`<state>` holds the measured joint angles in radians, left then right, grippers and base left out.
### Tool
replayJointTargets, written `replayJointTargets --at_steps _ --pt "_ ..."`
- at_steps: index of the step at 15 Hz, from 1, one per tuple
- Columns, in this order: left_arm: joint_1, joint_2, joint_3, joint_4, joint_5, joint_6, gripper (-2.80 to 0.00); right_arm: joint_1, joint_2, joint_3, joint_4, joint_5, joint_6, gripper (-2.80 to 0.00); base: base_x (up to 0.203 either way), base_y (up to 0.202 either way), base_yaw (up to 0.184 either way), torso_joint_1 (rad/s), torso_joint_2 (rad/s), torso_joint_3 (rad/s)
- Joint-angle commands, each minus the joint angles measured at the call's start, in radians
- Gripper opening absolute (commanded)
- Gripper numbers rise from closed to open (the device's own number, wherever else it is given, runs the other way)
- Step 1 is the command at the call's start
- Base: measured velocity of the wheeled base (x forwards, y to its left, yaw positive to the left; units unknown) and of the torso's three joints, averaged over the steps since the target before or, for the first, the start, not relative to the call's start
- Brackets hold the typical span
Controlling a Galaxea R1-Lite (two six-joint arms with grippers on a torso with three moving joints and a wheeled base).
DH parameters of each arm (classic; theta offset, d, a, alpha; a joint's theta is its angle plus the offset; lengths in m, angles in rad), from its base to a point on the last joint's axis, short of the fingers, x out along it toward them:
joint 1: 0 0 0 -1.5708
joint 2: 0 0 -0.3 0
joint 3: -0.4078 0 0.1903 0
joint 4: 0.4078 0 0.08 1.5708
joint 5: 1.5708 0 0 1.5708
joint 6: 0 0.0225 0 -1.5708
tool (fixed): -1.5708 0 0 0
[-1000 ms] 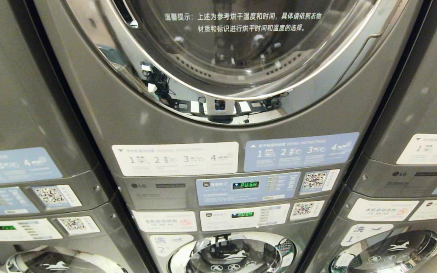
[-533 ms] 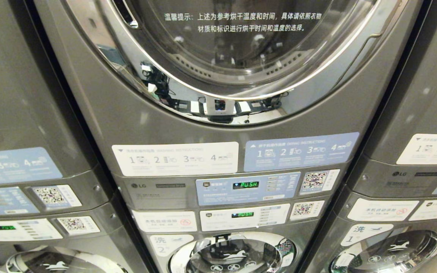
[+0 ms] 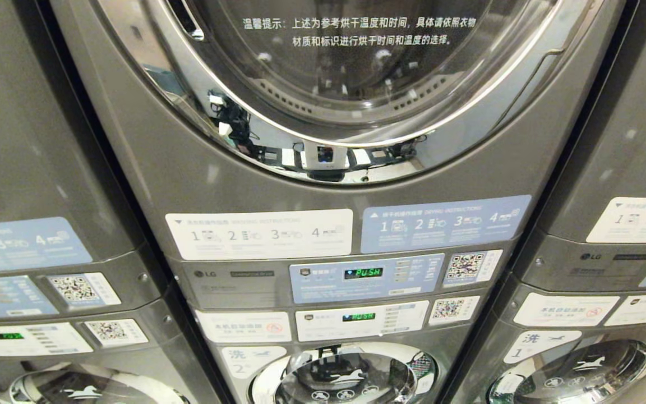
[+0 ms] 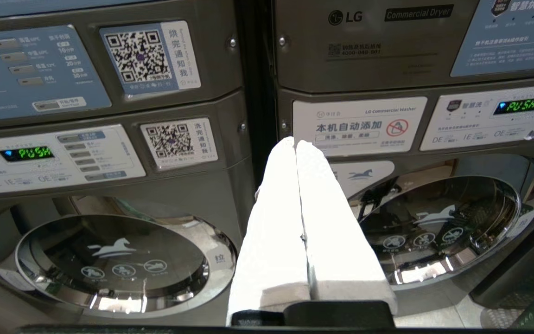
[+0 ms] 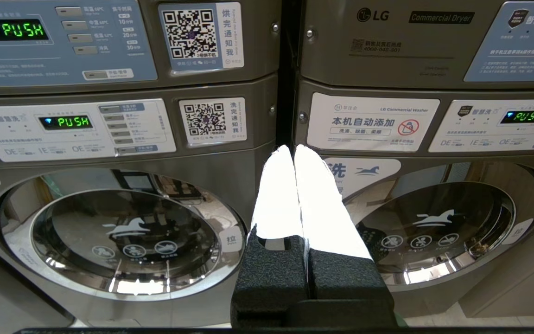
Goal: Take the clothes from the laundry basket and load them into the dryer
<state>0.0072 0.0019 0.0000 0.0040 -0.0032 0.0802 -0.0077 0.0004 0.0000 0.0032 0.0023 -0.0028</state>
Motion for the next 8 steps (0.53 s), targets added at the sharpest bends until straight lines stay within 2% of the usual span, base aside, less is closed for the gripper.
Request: replayJointTargets --at_steps 1,8 --pt "0.0 0.0 0.002 -0.001 0.0 0.0 -2.8 0.0 0.0 0.0 0.0 0.001 0.0 -2.8 -0.128 0.0 0.001 0.02 0.02 0.011" --pt "0.0 0.0 0.002 -0.001 0.002 -0.005 -2.8 0.0 0.0 0.0 0.0 0.001 0.0 -2.8 -0.192 0.0 0.001 -0.006 0.01 0.001"
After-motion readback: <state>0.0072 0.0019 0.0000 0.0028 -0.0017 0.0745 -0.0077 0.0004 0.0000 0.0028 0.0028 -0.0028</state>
